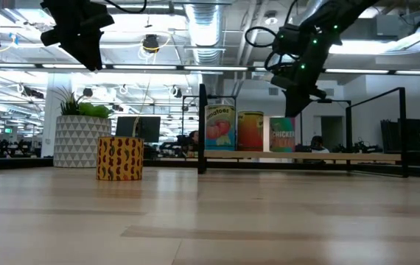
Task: Pick and place cans onto a shelf
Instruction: Put the canned chicken soup on the shelf
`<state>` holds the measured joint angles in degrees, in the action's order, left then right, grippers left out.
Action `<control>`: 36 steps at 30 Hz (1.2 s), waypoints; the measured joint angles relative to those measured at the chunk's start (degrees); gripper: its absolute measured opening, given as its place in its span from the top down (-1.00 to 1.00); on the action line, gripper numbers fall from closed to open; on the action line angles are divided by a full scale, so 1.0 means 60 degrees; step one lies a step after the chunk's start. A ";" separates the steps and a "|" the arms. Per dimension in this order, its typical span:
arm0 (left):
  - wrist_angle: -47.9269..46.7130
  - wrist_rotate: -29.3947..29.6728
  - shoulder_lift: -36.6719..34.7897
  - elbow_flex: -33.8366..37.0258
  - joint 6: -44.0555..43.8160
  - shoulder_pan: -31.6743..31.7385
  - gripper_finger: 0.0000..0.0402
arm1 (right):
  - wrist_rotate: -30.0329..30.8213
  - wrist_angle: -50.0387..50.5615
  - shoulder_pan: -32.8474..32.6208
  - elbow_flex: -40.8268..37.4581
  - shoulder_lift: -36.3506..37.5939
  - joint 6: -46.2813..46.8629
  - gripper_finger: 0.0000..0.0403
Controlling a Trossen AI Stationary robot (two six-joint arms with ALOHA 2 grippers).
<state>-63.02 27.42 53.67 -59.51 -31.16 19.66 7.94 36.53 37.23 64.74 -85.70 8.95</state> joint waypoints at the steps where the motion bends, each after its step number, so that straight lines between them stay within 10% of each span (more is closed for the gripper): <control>1: 0.0000 0.0000 0.0000 0.0000 0.0000 0.0000 0.48 | -0.0044 0.0046 0.0000 0.0011 -0.0001 0.0000 0.89; 36: -0.0087 -0.0276 -0.0004 0.0000 0.0073 -0.0002 0.48 | -0.0056 -0.0309 -0.0076 0.0034 0.0001 -0.0066 0.48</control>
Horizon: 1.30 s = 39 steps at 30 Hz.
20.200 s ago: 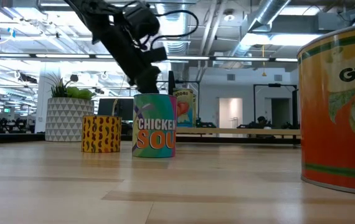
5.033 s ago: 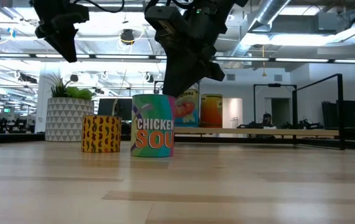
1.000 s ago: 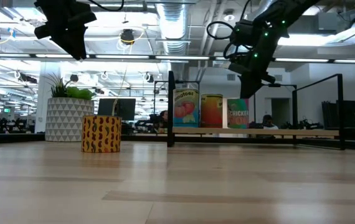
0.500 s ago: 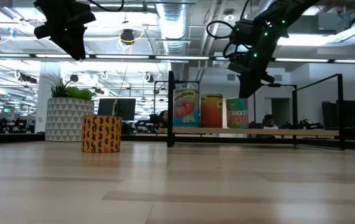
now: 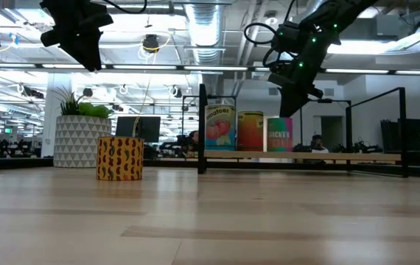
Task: Pick and place cans onto a shelf
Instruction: Put the canned chicken soup on the shelf, then put the canned black beans on the shelf
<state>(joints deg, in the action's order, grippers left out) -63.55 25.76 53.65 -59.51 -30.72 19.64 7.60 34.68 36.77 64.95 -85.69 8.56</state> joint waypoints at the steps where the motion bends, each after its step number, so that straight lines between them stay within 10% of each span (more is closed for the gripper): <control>1: 0.0000 0.0003 0.0000 0.0000 0.0000 0.0003 0.48 | 0.0003 0.0000 0.0000 0.0000 0.0000 0.0000 0.46; 11: 0.0000 0.0007 0.0000 0.0000 0.0157 0.0001 0.48 | 0.0008 0.0167 -0.0003 0.0676 0.0133 -0.0004 0.37; 20: 0.0003 0.0007 0.0000 0.0000 0.0157 0.0003 0.48 | -0.0776 0.5505 -0.0909 0.2859 0.0583 0.1622 0.41; 30: 0.0346 -0.2687 0.0143 -0.0003 0.2072 -0.0017 0.48 | -0.1726 0.7044 -0.4190 0.2878 0.1304 0.3894 0.41; 39: 0.0335 -0.3875 0.1810 -0.0002 0.4756 -0.0495 0.48 | 0.0027 0.6857 -0.7163 0.2874 0.0849 0.7216 0.41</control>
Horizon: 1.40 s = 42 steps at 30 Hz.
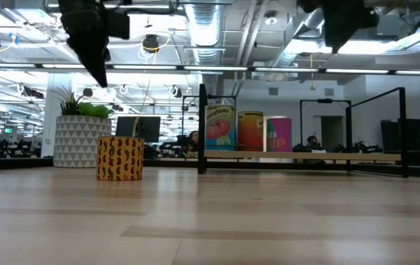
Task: Pick and place cans onto a shelf
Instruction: Put the canned black beans on the shelf
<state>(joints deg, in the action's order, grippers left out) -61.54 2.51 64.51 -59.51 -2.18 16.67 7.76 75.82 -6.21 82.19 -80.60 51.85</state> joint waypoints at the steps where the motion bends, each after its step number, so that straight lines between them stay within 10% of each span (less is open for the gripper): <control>1: -0.0124 -0.0111 0.0226 -0.0002 0.0165 -0.0043 0.48 | 0.0101 0.0079 -0.0295 0.0000 -0.0078 0.0387 0.41; 10: -0.1359 -0.0854 0.2637 0.0399 0.0202 -0.0951 0.48 | 0.1678 0.1613 -0.2514 0.0000 -0.0361 0.2870 0.41; 27: 0.5748 0.0314 0.6526 -0.1184 -0.3674 -0.3788 0.48 | 0.2181 0.2356 -0.5300 0.0004 0.0153 0.3691 0.41; 42: -0.1088 0.0432 0.6757 -0.3587 -0.4569 -0.5100 0.48 | 0.2239 0.2311 -0.5714 0.0004 0.0128 0.3611 0.41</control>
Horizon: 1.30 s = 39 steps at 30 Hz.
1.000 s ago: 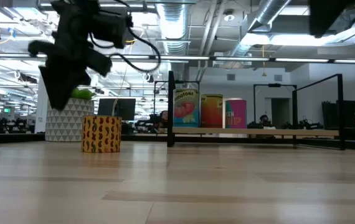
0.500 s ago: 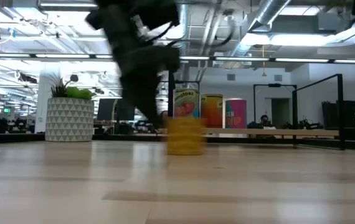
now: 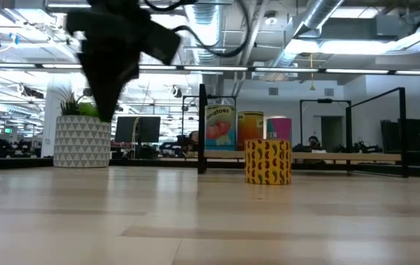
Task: Pick and place cans onto a shelf
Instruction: Put the canned black beans on the shelf
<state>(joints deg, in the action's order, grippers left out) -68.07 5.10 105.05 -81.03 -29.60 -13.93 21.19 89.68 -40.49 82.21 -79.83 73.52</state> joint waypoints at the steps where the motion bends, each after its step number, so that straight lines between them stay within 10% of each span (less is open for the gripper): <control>1: -0.0373 0.0141 0.0001 -0.0004 0.0091 -0.0064 0.48 | 0.0008 -0.0055 0.0008 0.0000 0.0000 0.0047 0.41; 13: -0.1754 0.1348 -0.0778 0.0597 0.2518 -0.0496 0.48 | 0.1788 -0.1742 0.0907 0.0000 -0.0018 -0.0499 0.41; 27: 0.2559 0.2015 -0.7138 0.5758 -0.0530 -0.0496 0.48 | 0.2747 -0.3462 0.2566 0.0011 -0.0754 -0.2674 0.41; 39: 0.3631 0.2630 -0.8420 0.6867 -0.0438 -0.0440 0.48 | -0.0107 -0.5143 0.4223 0.0000 -0.3171 -0.3196 0.41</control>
<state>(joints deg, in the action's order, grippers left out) -46.28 20.88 54.53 -39.83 -32.23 -16.57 20.55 58.82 -15.15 82.21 -98.86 54.35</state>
